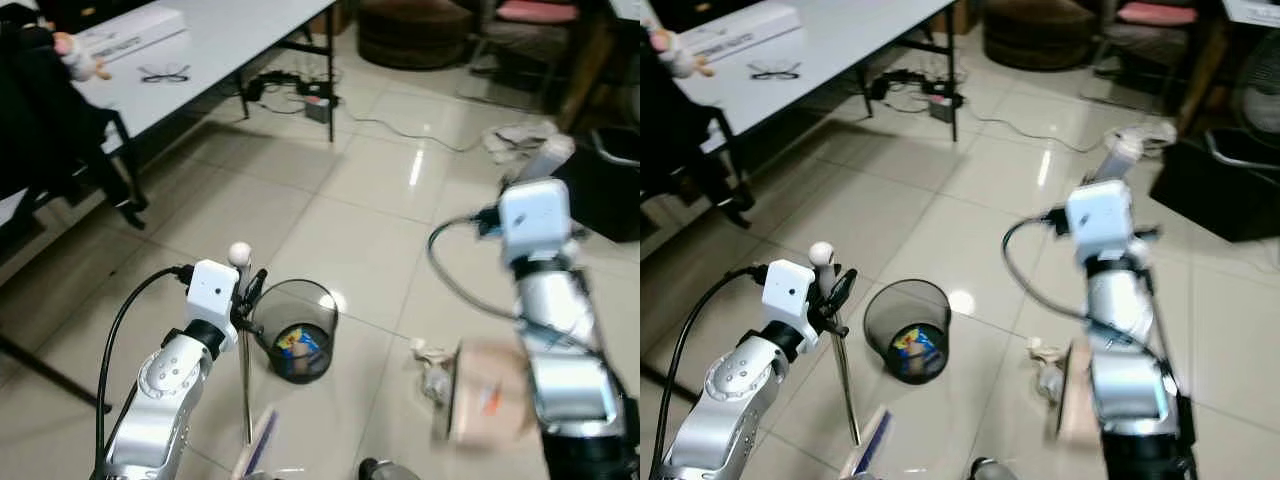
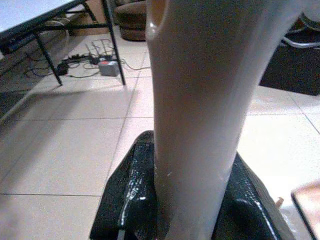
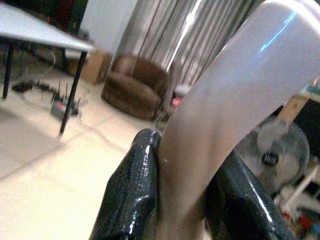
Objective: Sweep floor
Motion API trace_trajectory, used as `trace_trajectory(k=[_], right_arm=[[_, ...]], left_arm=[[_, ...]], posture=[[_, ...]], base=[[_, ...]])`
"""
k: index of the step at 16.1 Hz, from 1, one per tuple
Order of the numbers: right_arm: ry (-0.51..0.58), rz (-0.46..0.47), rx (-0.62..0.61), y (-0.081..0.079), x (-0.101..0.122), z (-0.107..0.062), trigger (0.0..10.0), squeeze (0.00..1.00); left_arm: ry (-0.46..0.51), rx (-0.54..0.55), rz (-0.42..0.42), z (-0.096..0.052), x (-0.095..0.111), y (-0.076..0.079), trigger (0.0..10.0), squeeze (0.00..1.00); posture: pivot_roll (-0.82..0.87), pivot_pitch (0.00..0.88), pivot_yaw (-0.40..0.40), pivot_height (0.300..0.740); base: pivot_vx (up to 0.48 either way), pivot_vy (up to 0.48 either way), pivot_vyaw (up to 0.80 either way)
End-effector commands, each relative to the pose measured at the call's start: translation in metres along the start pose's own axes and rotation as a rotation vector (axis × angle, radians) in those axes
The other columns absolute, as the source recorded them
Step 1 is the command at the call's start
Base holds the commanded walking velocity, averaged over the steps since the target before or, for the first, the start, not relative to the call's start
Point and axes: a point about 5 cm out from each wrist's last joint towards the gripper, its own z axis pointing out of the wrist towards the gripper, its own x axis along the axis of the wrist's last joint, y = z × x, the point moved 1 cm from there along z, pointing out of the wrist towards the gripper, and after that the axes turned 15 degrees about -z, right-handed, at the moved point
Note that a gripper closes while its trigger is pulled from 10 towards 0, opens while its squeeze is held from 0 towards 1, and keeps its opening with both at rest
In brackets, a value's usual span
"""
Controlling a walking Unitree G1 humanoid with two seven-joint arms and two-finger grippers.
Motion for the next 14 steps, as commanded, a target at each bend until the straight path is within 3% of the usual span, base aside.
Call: trace_trajectory(k=[1, 4, 9, 14], right_arm=[[0.025, 0.014, -0.012, 0.002, 0.007, 0.0, 10.0, 0.0], [-0.014, 0.04, 0.018, -0.002, 0.001, -0.006, 10.0, 0.0], [-0.076, 0.173, 0.056, -0.015, -0.003, -0.012, 10.0, 0.0], [-0.101, 0.197, 0.048, -0.013, -0.004, -0.013, 10.0, 0.0]], left_arm=[[0.001, 0.012, 0.005, -0.003, 0.002, -0.004, 10.0, 0.0], [0.003, 0.013, -0.002, -0.003, 0.001, -0.003, 10.0, 0.0], [0.015, 0.016, 0.012, -0.001, 0.003, -0.002, 10.0, 0.0], [0.056, 0.015, 0.034, 0.002, 0.009, -0.001, 10.0, 0.0]], posture=[[-0.01, 0.06, 0.066, 0.74], [-0.02, 0.055, 0.067, 0.74], [-0.02, 0.055, 0.07, 0.74], [-0.03, 0.067, 0.074, 0.74]], base=[[0.0, 0.0, -0.8], [0.0, 0.0, -0.8], [0.0, 0.0, -0.8], [0.0, 0.0, -0.8]])
